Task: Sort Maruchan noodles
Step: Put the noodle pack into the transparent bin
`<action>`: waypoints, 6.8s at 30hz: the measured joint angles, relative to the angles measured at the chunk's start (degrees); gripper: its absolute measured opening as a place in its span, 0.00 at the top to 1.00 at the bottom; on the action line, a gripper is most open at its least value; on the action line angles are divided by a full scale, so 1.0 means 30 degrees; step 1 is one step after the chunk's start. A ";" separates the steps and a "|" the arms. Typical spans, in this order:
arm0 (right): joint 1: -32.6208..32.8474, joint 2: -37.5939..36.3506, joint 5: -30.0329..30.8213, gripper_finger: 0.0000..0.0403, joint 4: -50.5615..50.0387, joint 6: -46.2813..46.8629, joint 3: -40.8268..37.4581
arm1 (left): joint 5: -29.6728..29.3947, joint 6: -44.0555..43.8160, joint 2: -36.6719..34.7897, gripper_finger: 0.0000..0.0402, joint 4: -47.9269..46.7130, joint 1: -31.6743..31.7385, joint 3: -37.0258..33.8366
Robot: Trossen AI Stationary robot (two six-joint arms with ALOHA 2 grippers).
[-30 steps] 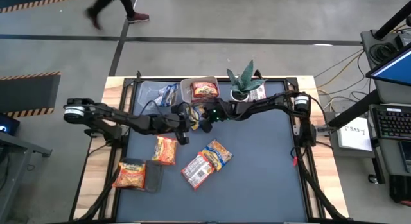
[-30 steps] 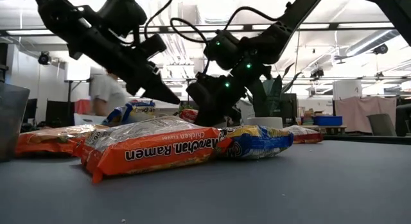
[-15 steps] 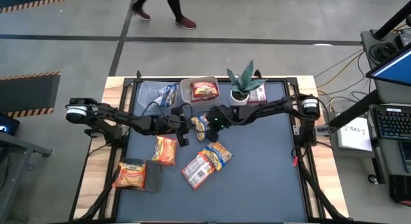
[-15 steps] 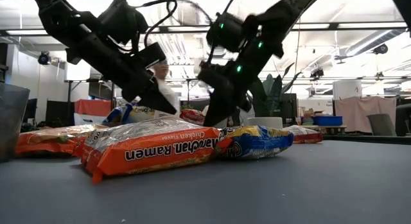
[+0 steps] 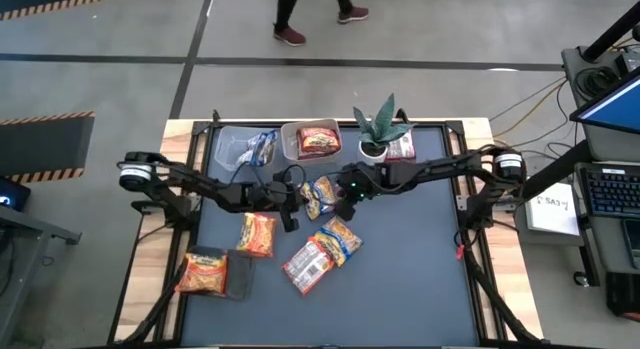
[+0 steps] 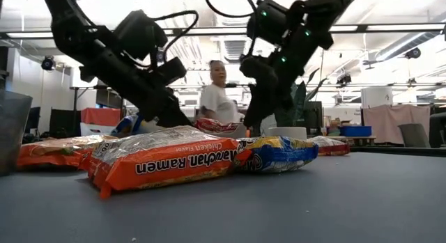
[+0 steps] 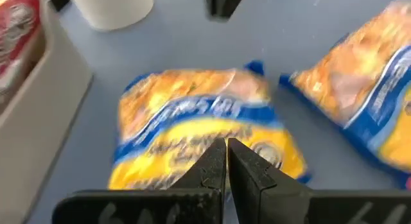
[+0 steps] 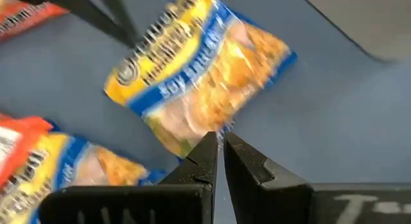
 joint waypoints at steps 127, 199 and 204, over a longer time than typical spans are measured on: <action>-0.1684 0.5931 -0.6703 0.61 1.7743 0.8064 -0.2972 | 0.0133 -0.4646 0.0404 1.00 -0.1249 -0.0517 -0.1364; 0.0585 0.4480 -0.3847 0.58 1.6787 -0.1755 -0.3023 | 0.2063 -0.2127 -0.3219 0.65 -0.0298 0.0094 -0.1714; 0.0560 0.3514 -0.3986 0.58 1.5715 -0.2750 -0.3023 | 0.2164 -0.2126 -0.3364 0.65 -0.0422 -0.0003 -0.1714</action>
